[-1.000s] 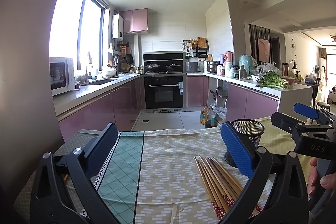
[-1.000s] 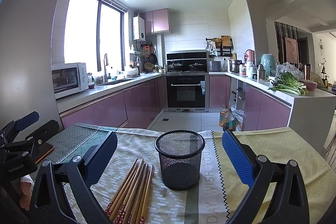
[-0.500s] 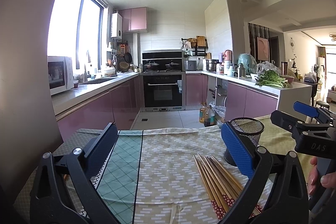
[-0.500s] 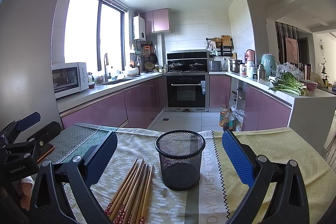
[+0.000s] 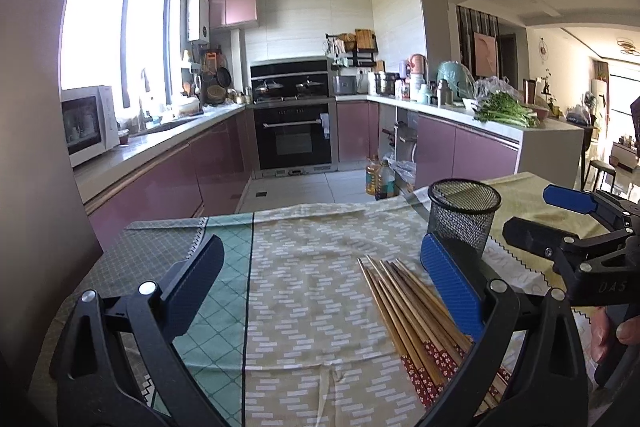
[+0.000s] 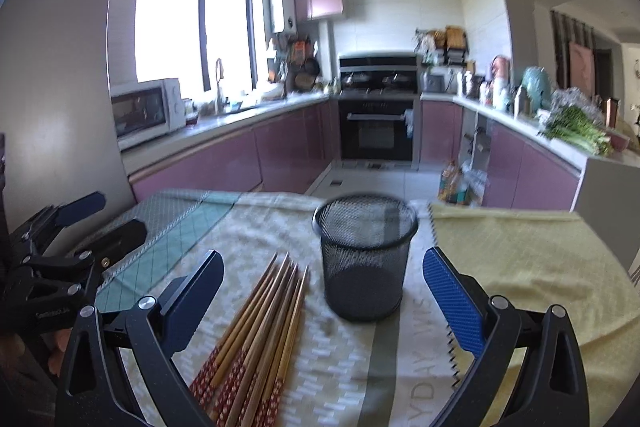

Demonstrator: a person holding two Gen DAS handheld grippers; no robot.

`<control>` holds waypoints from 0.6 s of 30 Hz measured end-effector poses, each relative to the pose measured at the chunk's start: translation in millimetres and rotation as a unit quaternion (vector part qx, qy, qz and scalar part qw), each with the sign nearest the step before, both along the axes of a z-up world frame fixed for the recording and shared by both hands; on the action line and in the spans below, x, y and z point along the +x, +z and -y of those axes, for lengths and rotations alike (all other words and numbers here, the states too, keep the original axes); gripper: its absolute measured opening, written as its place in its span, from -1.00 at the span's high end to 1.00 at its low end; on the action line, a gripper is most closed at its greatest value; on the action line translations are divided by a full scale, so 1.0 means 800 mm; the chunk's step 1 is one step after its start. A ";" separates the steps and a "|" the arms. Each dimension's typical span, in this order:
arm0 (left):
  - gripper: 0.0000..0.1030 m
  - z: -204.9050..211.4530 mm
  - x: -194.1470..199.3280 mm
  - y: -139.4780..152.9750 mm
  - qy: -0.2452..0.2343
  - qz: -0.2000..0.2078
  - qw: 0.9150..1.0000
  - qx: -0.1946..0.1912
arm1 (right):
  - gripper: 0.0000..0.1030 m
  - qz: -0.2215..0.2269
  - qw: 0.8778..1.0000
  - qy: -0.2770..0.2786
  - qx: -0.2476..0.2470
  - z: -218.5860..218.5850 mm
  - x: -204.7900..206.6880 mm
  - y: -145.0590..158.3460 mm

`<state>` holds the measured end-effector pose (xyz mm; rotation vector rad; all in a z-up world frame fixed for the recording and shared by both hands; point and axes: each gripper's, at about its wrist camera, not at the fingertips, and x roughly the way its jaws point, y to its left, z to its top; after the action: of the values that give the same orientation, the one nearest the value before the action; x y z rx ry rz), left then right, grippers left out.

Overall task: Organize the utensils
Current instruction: 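Lower the left tool toward the chopstick pile while the right tool also approaches it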

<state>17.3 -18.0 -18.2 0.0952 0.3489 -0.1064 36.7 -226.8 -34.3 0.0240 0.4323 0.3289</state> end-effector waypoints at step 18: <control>-0.39 0.035 0.085 -0.100 -0.082 -0.204 0.975 0.045 | -0.29 -0.185 0.980 0.046 -0.064 -0.037 0.057 -0.081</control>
<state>85.6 -46.3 -98.6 0.1920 0.7568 -0.2754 82.4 -197.0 -99.1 -0.0614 0.8250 0.3891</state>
